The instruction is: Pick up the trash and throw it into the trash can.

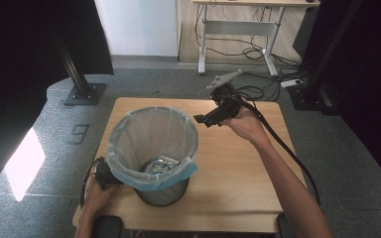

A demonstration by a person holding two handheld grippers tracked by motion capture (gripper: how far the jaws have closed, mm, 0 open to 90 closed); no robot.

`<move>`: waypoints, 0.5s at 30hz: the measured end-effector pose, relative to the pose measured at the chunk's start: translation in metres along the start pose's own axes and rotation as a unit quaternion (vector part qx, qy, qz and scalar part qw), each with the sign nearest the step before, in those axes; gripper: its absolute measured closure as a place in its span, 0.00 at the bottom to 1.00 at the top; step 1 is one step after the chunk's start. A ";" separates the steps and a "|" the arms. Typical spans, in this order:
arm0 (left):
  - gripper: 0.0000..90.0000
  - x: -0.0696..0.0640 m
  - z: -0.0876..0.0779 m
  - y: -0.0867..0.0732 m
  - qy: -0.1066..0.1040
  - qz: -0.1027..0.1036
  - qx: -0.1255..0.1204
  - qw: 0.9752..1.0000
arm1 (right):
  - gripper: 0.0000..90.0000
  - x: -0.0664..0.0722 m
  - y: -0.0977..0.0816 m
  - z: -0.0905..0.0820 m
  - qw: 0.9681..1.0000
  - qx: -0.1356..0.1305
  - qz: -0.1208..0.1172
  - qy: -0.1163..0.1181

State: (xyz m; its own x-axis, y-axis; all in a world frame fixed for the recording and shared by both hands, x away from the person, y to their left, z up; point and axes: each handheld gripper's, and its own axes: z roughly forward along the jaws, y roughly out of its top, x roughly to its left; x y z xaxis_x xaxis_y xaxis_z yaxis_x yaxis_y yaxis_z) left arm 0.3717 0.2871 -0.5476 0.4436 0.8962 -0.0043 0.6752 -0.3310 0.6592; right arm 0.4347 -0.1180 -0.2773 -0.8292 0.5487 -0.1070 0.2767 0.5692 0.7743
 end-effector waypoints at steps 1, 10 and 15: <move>0.00 0.000 0.000 0.000 0.000 0.000 0.000 1.000 | 0.00 -0.002 -0.002 -0.001 1.000 -0.001 0.002 -0.002; 0.00 0.000 0.000 0.000 0.001 0.000 0.000 1.000 | 0.00 -0.017 -0.021 -0.010 1.000 0.003 0.014 -0.017; 0.00 0.000 0.000 0.000 0.000 0.000 0.000 1.000 | 0.00 -0.027 -0.035 -0.018 0.999 0.000 0.027 -0.028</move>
State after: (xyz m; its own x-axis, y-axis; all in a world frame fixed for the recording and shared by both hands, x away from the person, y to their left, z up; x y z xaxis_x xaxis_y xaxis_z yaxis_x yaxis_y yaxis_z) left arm 0.3716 0.2871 -0.5476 0.4438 0.8961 -0.0043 0.6751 -0.3312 0.6593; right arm 0.4382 -0.1635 -0.2900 -0.7845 0.6119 -0.1005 0.3193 0.5376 0.7804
